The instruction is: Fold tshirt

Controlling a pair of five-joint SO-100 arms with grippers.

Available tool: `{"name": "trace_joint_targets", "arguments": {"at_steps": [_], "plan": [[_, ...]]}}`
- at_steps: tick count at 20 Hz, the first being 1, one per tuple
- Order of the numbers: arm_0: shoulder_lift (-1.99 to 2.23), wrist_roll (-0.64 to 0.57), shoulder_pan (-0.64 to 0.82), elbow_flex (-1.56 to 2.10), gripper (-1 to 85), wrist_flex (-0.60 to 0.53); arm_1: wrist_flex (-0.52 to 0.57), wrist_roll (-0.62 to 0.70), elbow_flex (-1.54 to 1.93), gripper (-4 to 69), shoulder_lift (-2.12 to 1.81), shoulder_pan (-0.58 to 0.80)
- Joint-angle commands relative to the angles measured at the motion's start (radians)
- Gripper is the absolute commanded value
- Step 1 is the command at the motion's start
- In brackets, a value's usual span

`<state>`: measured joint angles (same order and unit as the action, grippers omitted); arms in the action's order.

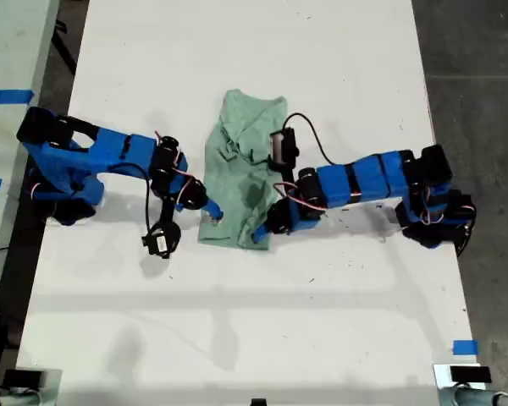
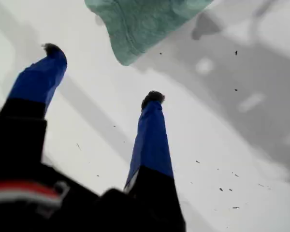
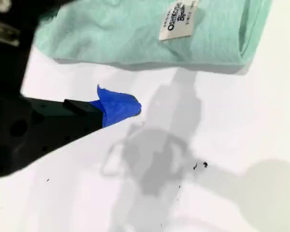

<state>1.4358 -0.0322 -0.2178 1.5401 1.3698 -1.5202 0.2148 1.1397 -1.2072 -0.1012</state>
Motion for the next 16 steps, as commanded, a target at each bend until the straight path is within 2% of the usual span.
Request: {"name": "trace_joint_targets", "arguments": {"at_steps": [1, 6, 10, 11, 12, 13, 14, 16], "plan": [[-0.091, -0.037, 0.032, -0.126, 34.4, -0.046, 0.031, 0.015, -0.081, 30.1, 0.025, 0.028], [-0.325, -0.043, 0.061, -0.241, 31.8, -0.094, 0.114, 0.035, -0.097, 29.9, 0.160, 0.072], [-0.431, -0.018, 0.052, -0.301, 21.1, -0.092, 0.164, 0.051, -0.232, 26.7, 0.383, 0.095], [-0.440, -0.005, 0.049, -0.301, 14.9, -0.092, 0.176, 0.041, -0.245, 22.8, 0.414, 0.095], [-0.446, 0.012, 0.046, -0.301, 7.9, -0.092, 0.184, 0.026, -0.245, 14.5, 0.428, 0.094], [-0.448, 0.021, 0.041, -0.301, 4.8, -0.094, 0.184, 0.020, -0.245, 4.1, 0.433, 0.091], [-0.446, 0.032, 0.037, -0.304, 1.5, -0.095, 0.181, 0.020, -0.245, -1.7, 0.431, 0.083], [-0.446, 0.025, 0.017, -0.331, 0.0, -0.094, 0.166, 0.020, -0.245, -1.7, 0.405, 0.060]]}}
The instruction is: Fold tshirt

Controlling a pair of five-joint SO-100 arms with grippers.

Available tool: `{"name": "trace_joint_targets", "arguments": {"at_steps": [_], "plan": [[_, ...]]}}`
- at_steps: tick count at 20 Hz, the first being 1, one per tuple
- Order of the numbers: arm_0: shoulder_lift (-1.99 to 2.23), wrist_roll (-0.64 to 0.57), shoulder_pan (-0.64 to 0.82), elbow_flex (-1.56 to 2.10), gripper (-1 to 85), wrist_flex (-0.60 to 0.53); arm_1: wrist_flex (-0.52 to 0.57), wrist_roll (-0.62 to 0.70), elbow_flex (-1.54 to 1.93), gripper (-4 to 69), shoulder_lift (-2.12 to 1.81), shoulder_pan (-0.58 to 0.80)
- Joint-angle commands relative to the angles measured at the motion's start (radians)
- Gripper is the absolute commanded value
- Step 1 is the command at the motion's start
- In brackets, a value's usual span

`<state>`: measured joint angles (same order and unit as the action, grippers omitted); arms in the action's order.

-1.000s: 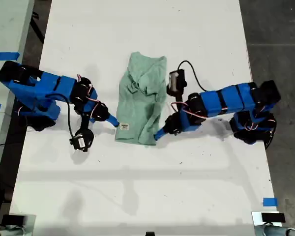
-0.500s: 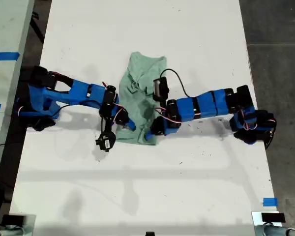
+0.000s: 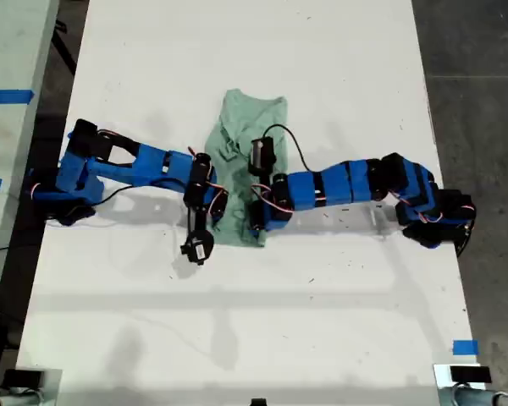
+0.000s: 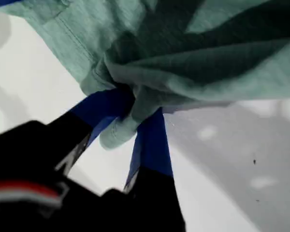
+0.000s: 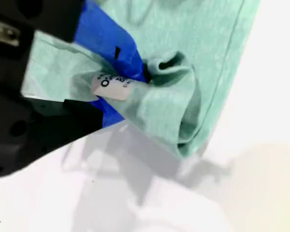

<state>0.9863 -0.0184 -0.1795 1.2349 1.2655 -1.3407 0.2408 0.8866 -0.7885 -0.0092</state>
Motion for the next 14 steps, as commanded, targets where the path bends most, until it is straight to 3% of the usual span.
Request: {"name": "trace_joint_targets", "arguments": {"at_steps": [1, 5, 8, 12, 14], "plan": [[0.003, 0.011, -0.032, -0.048, 0.0, 0.032, -0.031, -0.003, 0.008, -1.7, -0.035, -0.044], [0.038, -0.020, -0.121, -0.215, 0.0, 0.183, -0.121, -0.018, 0.067, -1.7, -0.238, -0.127], [0.140, -0.061, -0.241, -0.232, 0.0, 0.204, -0.192, -0.061, 0.081, -1.7, -0.388, -0.236], [0.109, -0.092, -0.371, -0.420, 0.0, 0.250, -0.064, -0.054, -0.017, -1.7, -0.402, -0.376], [0.110, -0.097, -0.387, -0.465, 0.0, 0.258, -0.063, -0.058, -0.025, -1.7, -0.416, -0.380]]}}
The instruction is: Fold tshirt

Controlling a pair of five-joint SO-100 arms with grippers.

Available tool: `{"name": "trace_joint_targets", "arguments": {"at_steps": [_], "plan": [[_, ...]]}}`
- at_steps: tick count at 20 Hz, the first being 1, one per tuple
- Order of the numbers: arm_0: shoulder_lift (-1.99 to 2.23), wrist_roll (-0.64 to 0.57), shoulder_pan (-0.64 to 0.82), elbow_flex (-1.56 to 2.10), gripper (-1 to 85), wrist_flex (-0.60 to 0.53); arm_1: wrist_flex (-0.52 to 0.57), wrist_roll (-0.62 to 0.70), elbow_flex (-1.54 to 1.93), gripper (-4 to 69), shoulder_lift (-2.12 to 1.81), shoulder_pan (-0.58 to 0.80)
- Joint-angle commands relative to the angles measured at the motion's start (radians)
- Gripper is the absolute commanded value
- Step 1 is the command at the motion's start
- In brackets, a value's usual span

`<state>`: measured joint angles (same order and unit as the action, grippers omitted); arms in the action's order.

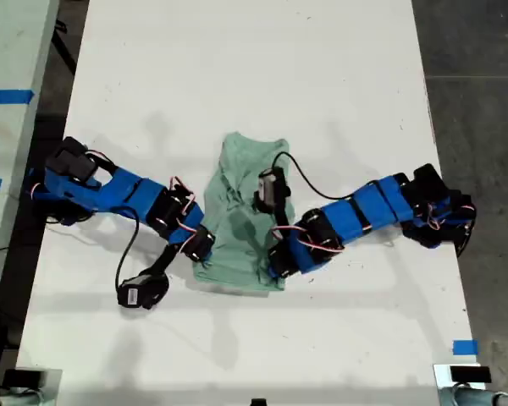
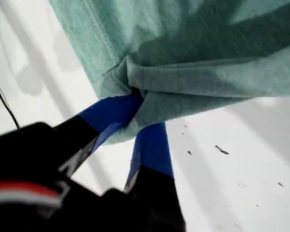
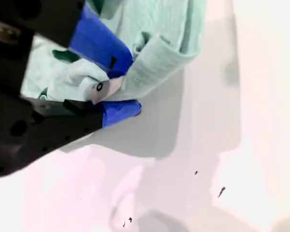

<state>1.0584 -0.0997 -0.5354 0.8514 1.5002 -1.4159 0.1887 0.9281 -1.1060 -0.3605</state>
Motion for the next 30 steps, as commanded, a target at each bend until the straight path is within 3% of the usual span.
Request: {"name": "trace_joint_targets", "arguments": {"at_steps": [1, 4, 7, 12, 15, 19, 21, 22, 24, 25, 26, 30], "plan": [[0.057, -0.028, -0.017, -0.091, 0.0, 0.037, -0.017, 0.006, -0.066, -1.7, -0.117, -0.006], [0.133, -0.141, 0.104, -0.087, 0.0, 0.106, -0.138, 0.132, -0.048, -1.6, -0.224, 0.138], [0.207, -0.330, 0.330, -0.087, 0.0, 0.190, -0.199, 0.325, 0.055, -1.6, -0.373, 0.356], [0.255, -0.680, 0.707, -0.075, 0.0, 0.120, -0.201, 0.667, 0.133, -1.6, -0.512, 0.699], [0.179, -0.825, 0.828, -0.017, 0.0, -0.009, -0.101, 0.801, 0.241, -1.6, -0.515, 0.801], [-0.098, -0.856, 0.953, -0.041, 1.4, -0.153, 0.198, 0.870, 0.569, -1.7, -0.503, 0.914], [-0.268, -0.842, 1.032, -0.077, 11.9, -0.209, 0.354, 0.868, 0.707, 11.0, -0.448, 0.991], [-0.356, -0.839, 1.074, -0.123, 21.4, -0.209, 0.385, 0.871, 0.726, 19.4, -0.391, 1.026], [-0.368, -0.834, 1.120, -0.152, 25.6, -0.170, 0.367, 0.845, 0.707, 27.9, -0.318, 1.071], [-0.302, -0.824, 1.123, -0.153, 25.7, -0.120, 0.341, 0.842, 0.698, 35.4, -0.341, 1.071], [-0.206, -0.813, 1.117, -0.146, 26.6, -0.067, 0.299, 0.828, 0.680, 37.3, -0.388, 1.062], [0.170, -0.779, 1.048, -0.098, 26.1, 0.097, 0.048, 0.769, 0.557, 32.5, -0.620, 1.008]]}}
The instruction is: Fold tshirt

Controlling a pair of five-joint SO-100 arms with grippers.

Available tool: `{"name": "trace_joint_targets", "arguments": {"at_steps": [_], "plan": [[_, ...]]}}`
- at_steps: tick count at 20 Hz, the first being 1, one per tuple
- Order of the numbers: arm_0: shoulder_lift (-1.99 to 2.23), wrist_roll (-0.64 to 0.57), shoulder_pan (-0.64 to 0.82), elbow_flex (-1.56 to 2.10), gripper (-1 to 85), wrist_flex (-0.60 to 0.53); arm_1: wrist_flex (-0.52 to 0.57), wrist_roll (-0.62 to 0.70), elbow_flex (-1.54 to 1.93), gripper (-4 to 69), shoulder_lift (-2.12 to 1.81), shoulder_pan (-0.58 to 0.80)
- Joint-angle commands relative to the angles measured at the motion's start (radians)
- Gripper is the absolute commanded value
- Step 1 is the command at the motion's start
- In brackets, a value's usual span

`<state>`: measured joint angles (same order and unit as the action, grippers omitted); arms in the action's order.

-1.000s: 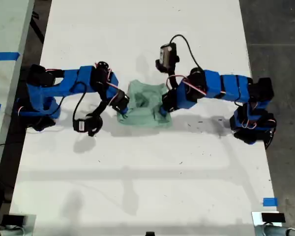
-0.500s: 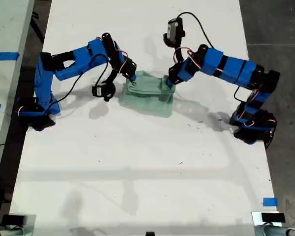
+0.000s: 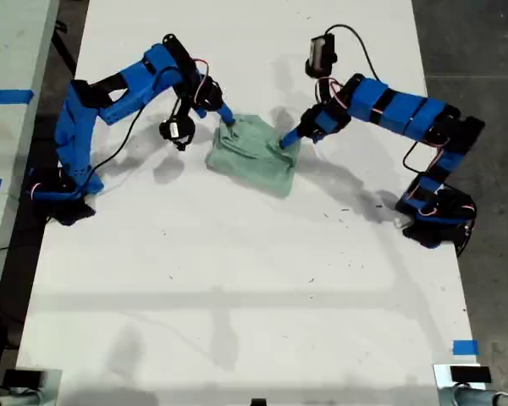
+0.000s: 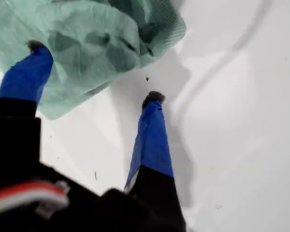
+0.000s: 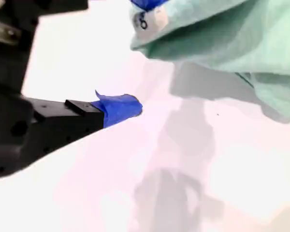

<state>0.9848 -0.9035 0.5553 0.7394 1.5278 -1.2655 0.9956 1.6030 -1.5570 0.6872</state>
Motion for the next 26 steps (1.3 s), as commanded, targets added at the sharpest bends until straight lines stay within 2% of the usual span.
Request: {"name": "trace_joint_targets", "arguments": {"at_steps": [1, 3, 5, 8, 12, 13, 15, 16, 18, 19, 20, 21, 23, 25, 26], "plan": [[0.325, 0.044, -0.069, 0.041, 25.1, 0.106, -0.149, -0.069, -0.117, 30.7, -0.249, -0.064], [0.465, 0.106, -0.127, 0.106, 23.8, 0.187, -0.230, -0.141, -0.091, 27.6, -0.411, -0.121], [0.649, 0.155, -0.193, 0.293, 19.3, 0.173, -0.264, -0.247, -0.002, 24.2, -0.589, -0.196], [1.083, 0.267, -0.305, 0.861, 2.0, -0.086, -0.215, -0.468, 0.259, 15.7, -0.868, -0.353], [1.795, 0.578, -0.462, 1.680, 0.1, -0.364, -0.089, -0.790, 0.733, 3.9, -1.331, -0.541], [2.003, 0.649, -0.492, 1.858, 0.1, -0.399, -0.078, -0.865, 0.856, 1.9, -1.460, -0.578], [2.352, 0.735, -0.520, 2.074, 0.1, -0.270, -0.089, -1.002, 1.077, -1.7, -1.700, -0.640], [2.330, 0.769, -0.531, 2.097, 0.1, -0.227, -0.087, -1.045, 1.167, -1.7, -1.813, -0.669], [2.349, 0.764, -0.531, 2.204, 0.2, -0.275, -0.058, -1.124, 1.292, -1.5, -1.812, -0.701], [2.345, 0.773, -0.526, 2.275, 0.3, -0.282, -0.035, -1.118, 1.330, 0.1, -1.810, -0.699], [2.333, 0.776, -0.514, 2.276, 0.3, -0.206, -0.002, -1.186, 1.388, 3.7, -1.810, -0.698], [2.342, 0.778, -0.491, 2.275, 1.3, -0.130, 0.018, -1.138, 1.396, 5.7, -1.809, -0.696], [2.342, 0.776, -0.472, 2.276, 6.7, -0.110, 0.020, -0.920, 1.396, 5.7, -1.810, -0.652], [2.342, 0.776, -0.465, 2.276, 7.9, -0.110, 0.018, -0.477, 1.396, 5.7, -1.810, -0.637], [2.342, 0.776, -0.465, 2.276, 8.0, -0.110, 0.005, -0.373, 1.390, 5.2, -1.810, -0.635]]}}
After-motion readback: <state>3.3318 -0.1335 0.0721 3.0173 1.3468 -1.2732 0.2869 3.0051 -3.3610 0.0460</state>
